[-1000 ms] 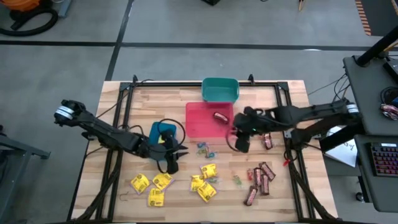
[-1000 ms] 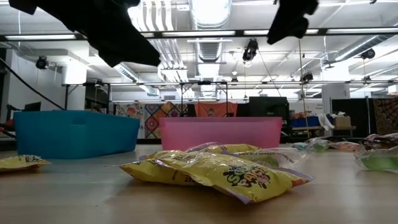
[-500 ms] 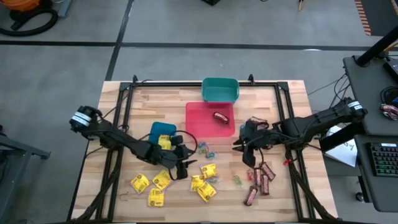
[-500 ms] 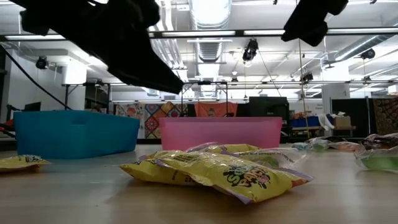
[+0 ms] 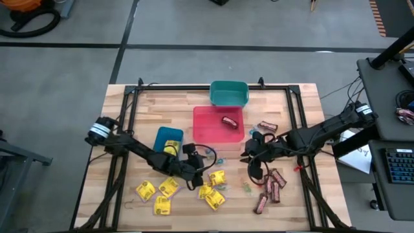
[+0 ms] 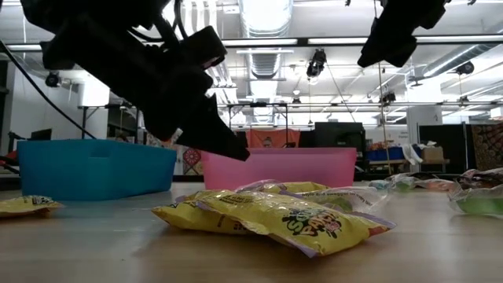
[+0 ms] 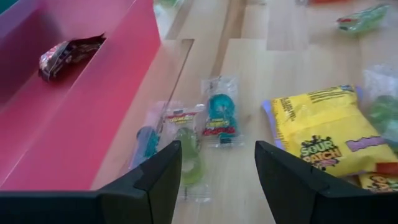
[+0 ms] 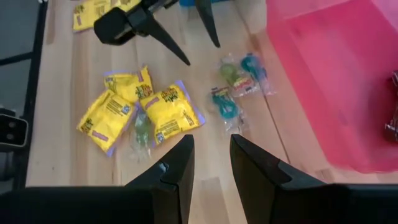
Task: Sort candy
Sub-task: Put the green gummy into the green bin
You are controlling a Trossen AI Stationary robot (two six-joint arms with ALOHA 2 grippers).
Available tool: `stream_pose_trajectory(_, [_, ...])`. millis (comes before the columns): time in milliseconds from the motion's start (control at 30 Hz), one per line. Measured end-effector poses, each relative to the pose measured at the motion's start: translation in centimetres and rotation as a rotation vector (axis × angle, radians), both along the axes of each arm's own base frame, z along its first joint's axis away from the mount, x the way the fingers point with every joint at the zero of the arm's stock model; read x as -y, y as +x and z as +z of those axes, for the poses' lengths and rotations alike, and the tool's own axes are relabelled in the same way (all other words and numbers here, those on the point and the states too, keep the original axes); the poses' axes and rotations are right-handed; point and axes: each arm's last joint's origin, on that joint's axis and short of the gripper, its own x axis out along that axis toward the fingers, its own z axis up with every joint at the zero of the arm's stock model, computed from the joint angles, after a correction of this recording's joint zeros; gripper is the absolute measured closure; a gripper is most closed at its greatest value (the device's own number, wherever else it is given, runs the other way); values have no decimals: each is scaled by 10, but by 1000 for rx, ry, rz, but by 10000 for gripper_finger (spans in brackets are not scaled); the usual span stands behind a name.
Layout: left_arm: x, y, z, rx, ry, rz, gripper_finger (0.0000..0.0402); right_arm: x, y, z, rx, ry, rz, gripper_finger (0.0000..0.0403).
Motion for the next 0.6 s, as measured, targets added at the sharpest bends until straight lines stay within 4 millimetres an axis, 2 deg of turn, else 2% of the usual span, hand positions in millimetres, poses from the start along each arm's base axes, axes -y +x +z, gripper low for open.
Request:
stream_pose_trajectory(267, [-2, 8, -7, 60, -8, 31, 214, 1, 1, 1, 16, -29, -12, 305])
stream_pose_trajectory(600, [-5, 10, -27, 26, 19, 77, 230, 1, 0, -1, 15, -51, -23, 305])
